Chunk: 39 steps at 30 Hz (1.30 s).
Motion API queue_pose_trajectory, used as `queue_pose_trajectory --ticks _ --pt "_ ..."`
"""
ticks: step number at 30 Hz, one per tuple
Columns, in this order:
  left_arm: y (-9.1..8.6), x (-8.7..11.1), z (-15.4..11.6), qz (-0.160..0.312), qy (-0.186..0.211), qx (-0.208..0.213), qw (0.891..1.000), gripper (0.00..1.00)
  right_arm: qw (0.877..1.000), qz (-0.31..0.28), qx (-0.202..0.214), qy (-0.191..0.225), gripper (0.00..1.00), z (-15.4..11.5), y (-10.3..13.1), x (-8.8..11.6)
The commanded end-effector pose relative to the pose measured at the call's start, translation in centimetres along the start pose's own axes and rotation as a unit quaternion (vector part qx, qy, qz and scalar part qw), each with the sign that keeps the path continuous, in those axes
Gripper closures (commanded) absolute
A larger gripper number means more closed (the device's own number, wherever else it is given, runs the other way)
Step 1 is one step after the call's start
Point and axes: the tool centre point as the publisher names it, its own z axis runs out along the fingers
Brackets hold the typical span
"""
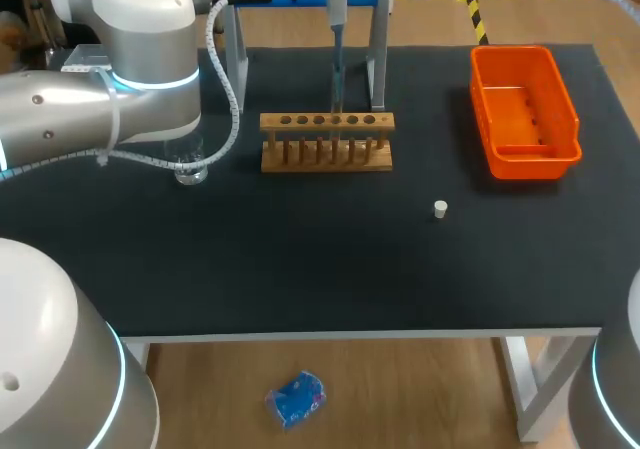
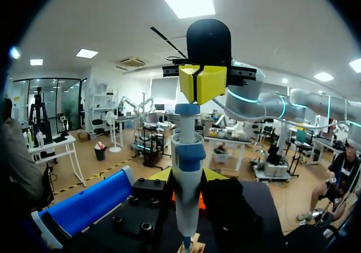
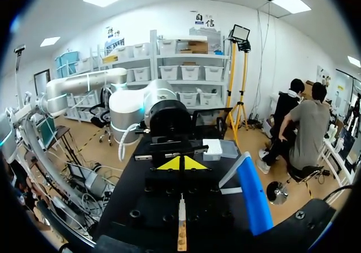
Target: Invert the test tube, pick up the pipette, mount the tip to pipette, aspirate from beaker and dispense into the tube, eject the tip, return the pipette, and cap with the stopper.
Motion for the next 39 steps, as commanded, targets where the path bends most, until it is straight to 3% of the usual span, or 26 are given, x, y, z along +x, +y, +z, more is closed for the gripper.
queue_pose_trajectory --ticks 1,30,39 --pt "-0.1 0.0 0.0 0.001 0.000 0.001 1.000 1.00 1.000 0.001 0.002 0.003 1.00 0.1 -0.4 0.0" --pt "-0.1 0.0 0.0 0.001 0.000 0.001 1.000 1.00 1.000 0.026 -0.001 0.010 1.00 0.6 -2.1 1.3" --pt "-0.1 0.0 0.0 0.001 0.000 0.001 1.000 1.00 1.000 0.019 -0.006 0.008 1.00 0.2 -1.2 1.4"
